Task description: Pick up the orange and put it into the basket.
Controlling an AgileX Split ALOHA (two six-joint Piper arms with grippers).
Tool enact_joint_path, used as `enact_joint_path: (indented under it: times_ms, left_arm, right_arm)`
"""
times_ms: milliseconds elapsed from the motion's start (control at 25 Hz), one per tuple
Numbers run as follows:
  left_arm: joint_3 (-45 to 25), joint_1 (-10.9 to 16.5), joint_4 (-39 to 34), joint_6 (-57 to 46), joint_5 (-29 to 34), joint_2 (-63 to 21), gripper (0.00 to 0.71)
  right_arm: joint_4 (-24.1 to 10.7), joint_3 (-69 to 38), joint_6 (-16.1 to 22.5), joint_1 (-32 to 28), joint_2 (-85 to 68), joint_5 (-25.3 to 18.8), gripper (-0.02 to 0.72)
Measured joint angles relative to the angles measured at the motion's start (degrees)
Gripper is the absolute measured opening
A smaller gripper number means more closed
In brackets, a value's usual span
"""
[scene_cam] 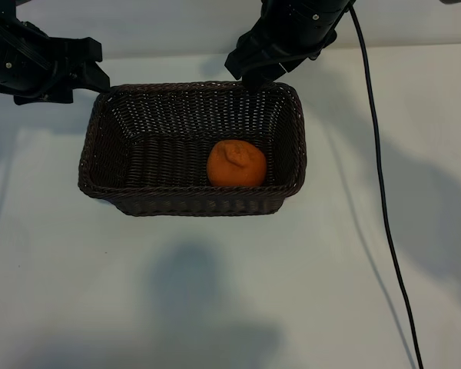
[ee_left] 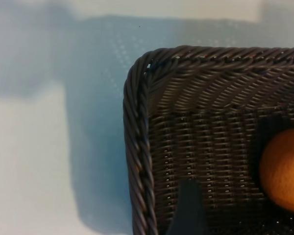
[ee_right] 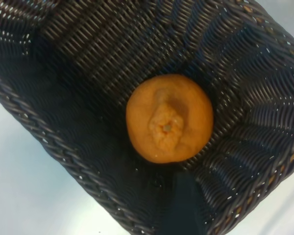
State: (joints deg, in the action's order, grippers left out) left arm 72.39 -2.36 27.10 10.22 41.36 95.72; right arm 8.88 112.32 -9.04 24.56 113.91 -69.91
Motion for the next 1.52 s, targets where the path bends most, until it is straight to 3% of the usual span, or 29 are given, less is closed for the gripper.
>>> enact_joint_path:
  times_ms: [1240, 1520]
  left_arm:
    - [0.0, 0.0, 0.0, 0.1, -0.3, 0.0, 0.589]
    - [0.0, 0.0, 0.0, 0.1, -0.2, 0.0, 0.589]
  right_arm:
    - [0.3, 0.0, 2.3, 0.0, 0.7, 0.0, 0.556]
    - [2.0, 0.0, 3.2, 0.0, 0.7, 0.0, 0.556]
